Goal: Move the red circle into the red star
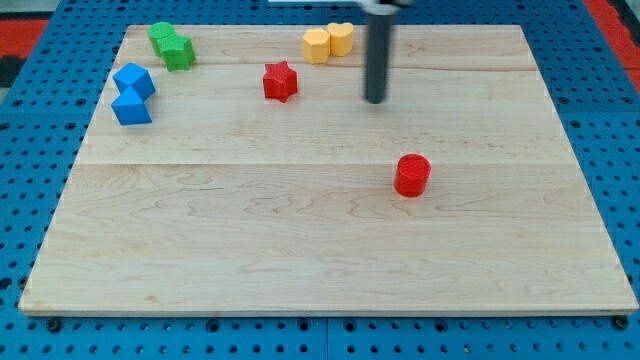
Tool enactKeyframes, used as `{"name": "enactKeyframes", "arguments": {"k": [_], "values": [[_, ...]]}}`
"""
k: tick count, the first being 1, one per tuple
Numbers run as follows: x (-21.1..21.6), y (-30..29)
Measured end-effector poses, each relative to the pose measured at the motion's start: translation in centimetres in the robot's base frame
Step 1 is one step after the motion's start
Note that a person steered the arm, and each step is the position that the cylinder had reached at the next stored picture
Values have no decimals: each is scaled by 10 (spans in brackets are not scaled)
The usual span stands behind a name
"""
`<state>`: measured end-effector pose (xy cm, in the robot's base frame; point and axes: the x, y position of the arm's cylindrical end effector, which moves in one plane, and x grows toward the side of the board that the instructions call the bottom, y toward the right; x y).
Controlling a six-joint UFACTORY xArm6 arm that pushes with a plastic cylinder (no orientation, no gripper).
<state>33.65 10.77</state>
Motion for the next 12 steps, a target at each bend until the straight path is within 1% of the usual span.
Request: {"name": "enactKeyframes", "arguments": {"k": [1, 2, 3, 4, 5, 6, 7, 8, 9, 10, 11, 12], "values": [[69, 47], [164, 41], [157, -30], [96, -54], [105, -13], [158, 1], [225, -23], [275, -5], [241, 30], [211, 33], [202, 38], [177, 36]]}}
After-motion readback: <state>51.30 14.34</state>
